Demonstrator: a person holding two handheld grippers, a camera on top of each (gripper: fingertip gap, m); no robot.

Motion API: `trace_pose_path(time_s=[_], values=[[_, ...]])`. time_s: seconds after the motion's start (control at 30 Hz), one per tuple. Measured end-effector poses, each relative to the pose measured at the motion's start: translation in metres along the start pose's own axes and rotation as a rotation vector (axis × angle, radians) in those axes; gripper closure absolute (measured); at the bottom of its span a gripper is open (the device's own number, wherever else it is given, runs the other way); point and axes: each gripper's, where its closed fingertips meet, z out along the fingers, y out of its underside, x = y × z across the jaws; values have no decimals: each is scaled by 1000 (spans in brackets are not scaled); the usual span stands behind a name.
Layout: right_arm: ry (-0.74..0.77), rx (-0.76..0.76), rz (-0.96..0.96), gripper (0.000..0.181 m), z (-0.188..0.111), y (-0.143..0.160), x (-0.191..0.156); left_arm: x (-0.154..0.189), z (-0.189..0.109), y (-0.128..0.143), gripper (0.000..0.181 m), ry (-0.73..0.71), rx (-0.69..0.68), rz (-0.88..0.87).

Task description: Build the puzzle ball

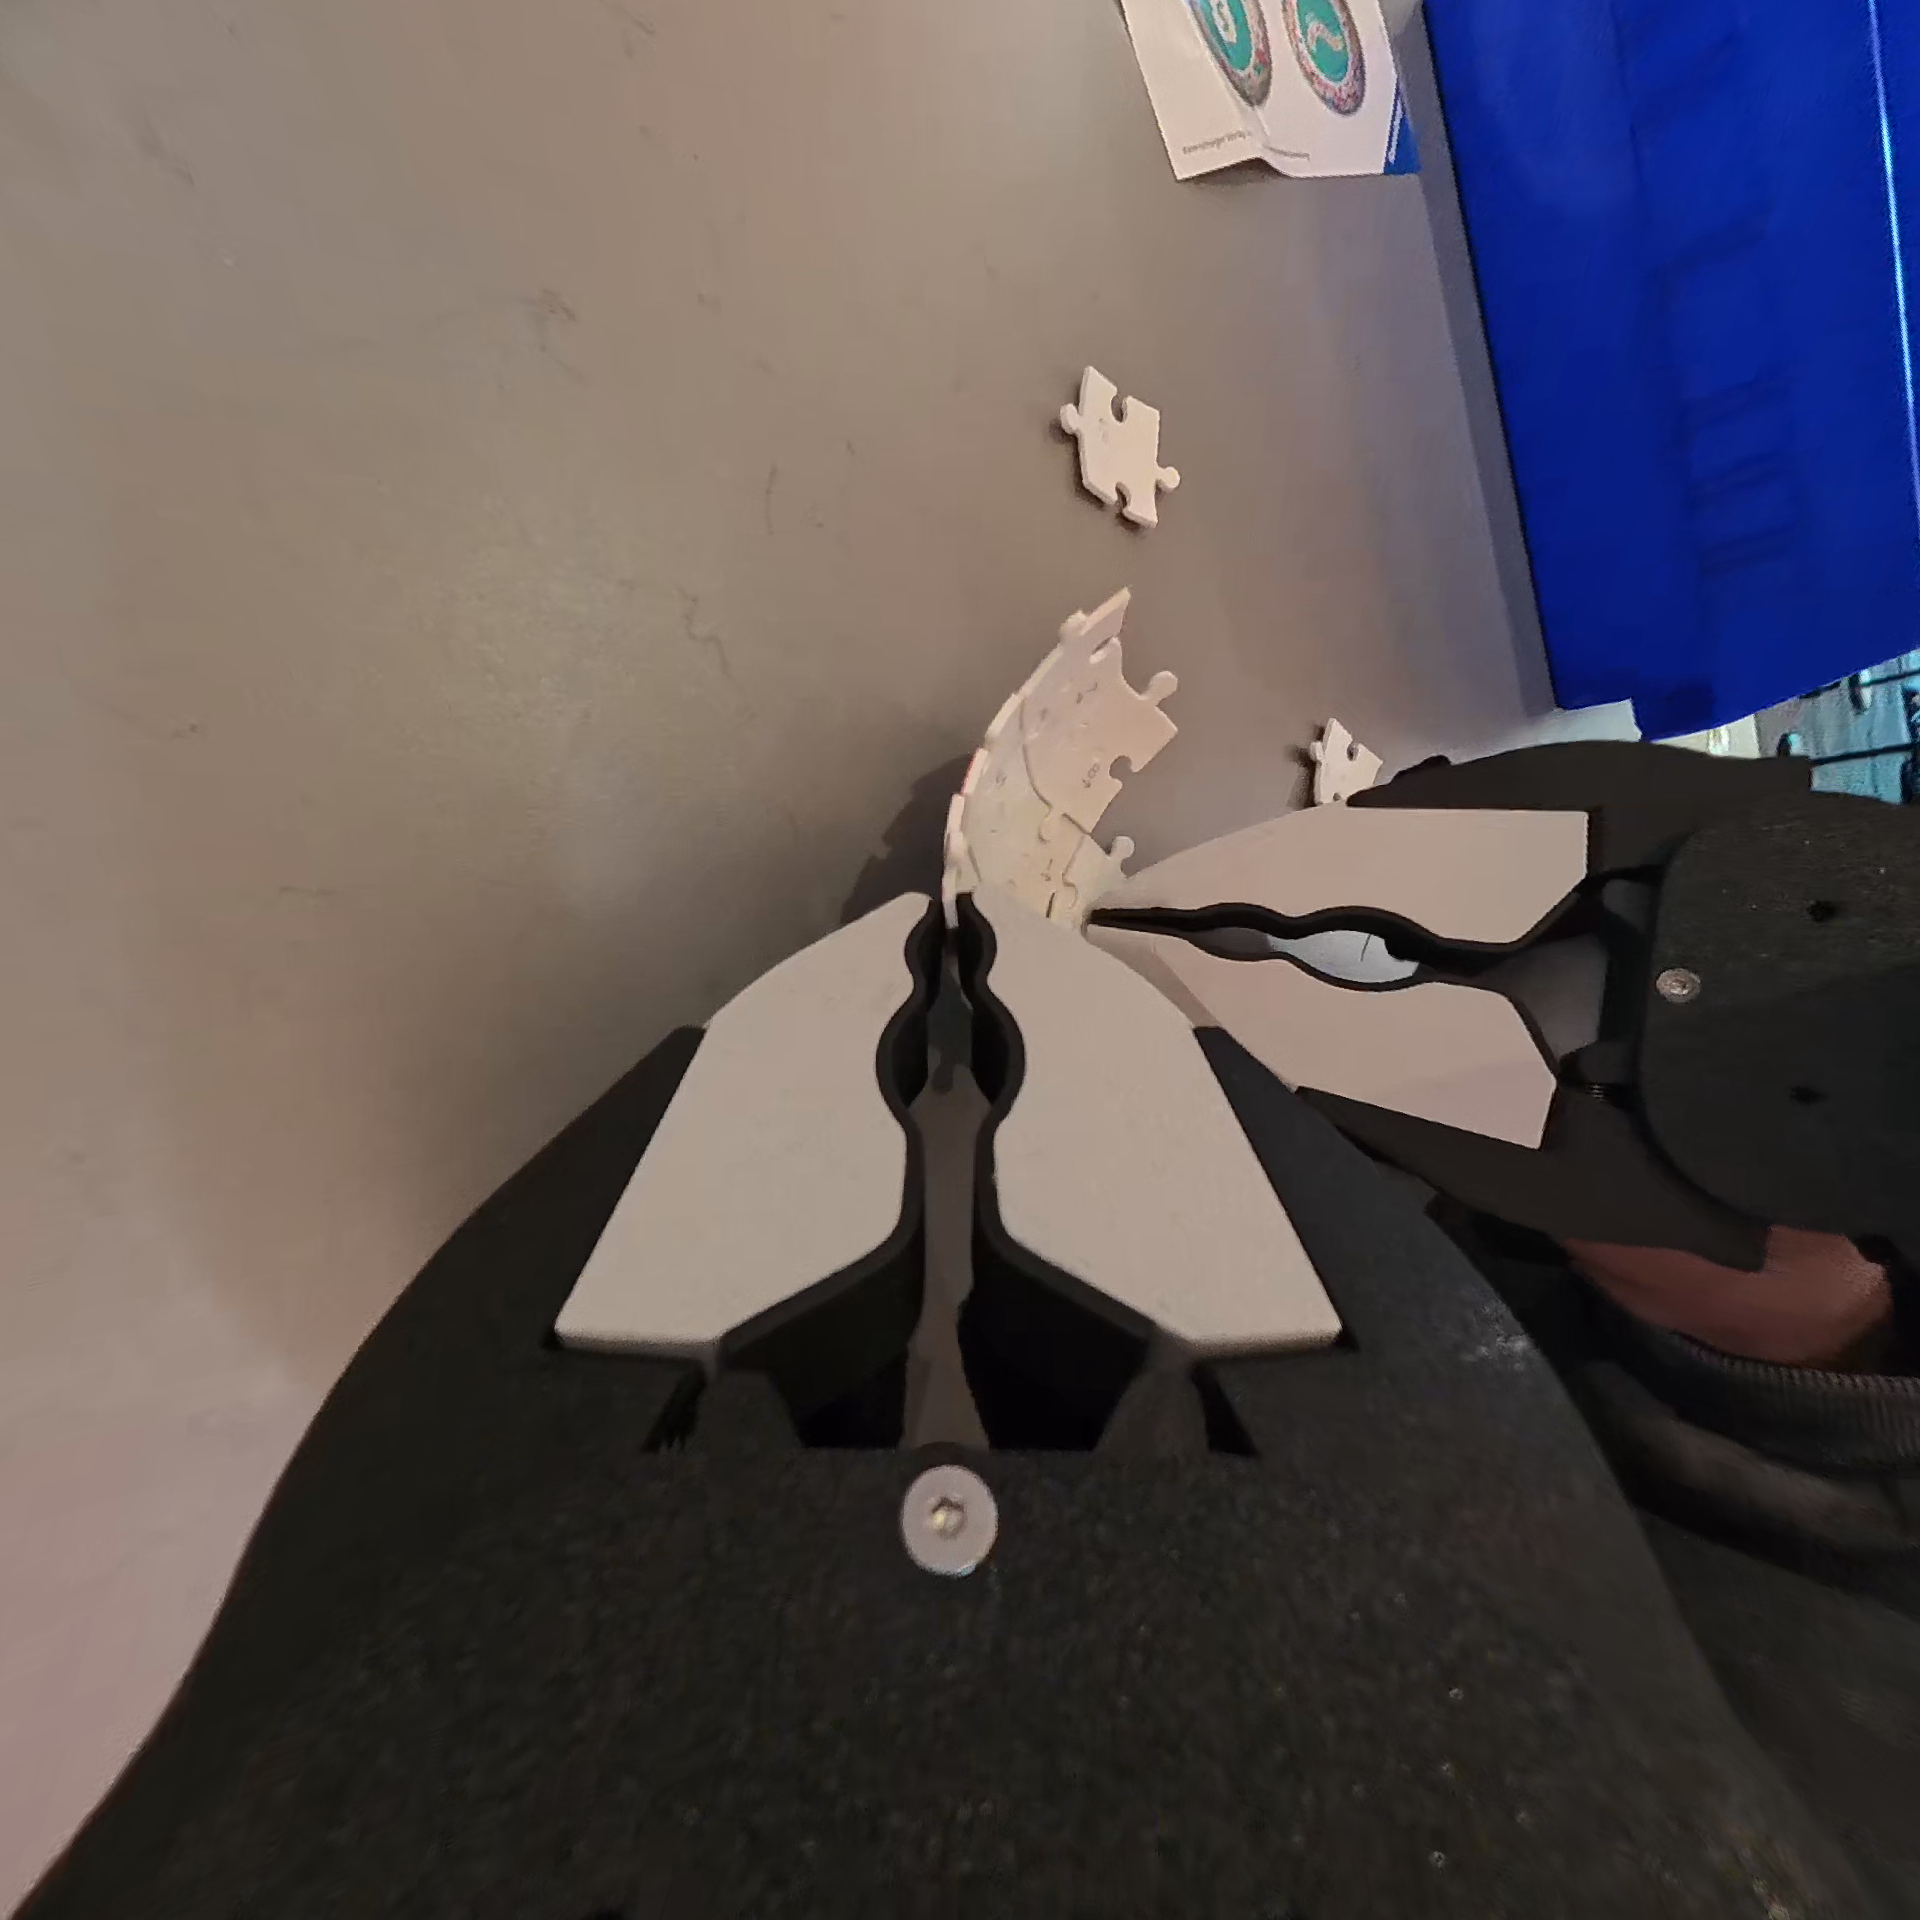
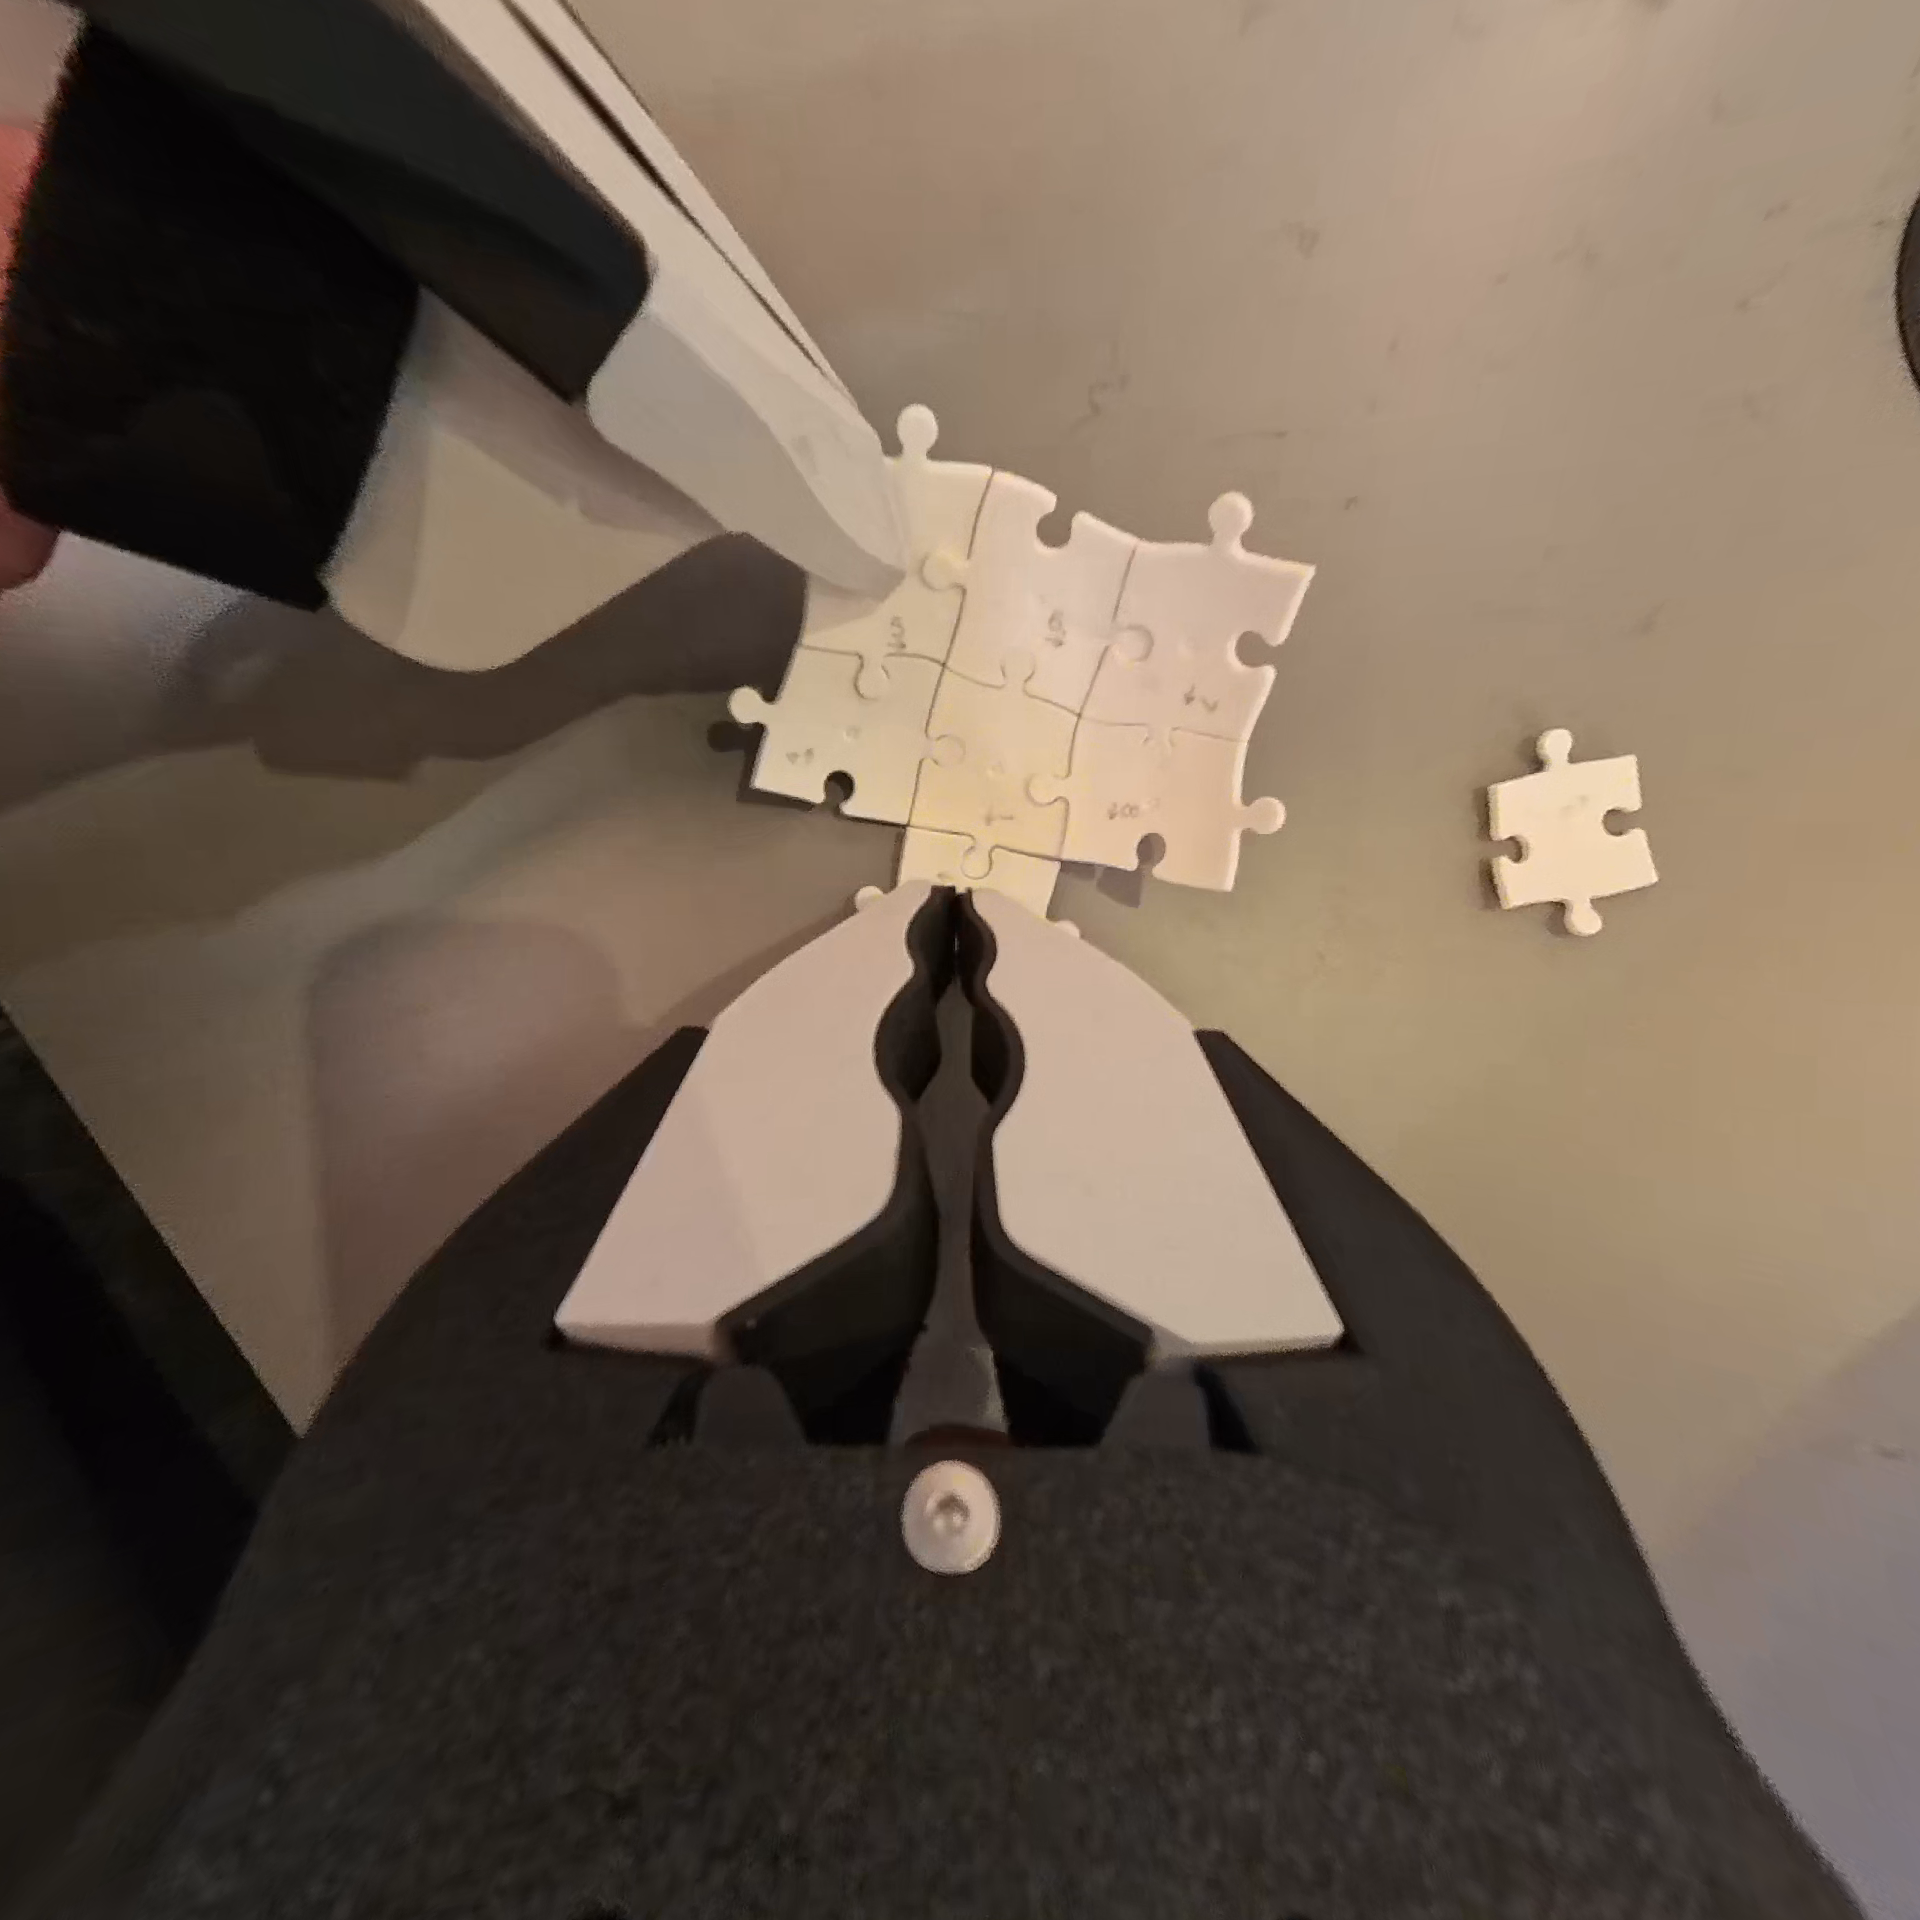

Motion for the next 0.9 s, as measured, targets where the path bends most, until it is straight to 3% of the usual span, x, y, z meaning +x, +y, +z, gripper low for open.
trace_pose_path(time_s=[0.37, 0.9], values=[[-33, -23, 6, 181, 0, -1, 0, 4, 0, -4, 179, -35, -62, 92], [-57, 30, 52, 181, -1, -11, 3, 3, 3, -4, 179, -46, -67, 92]])
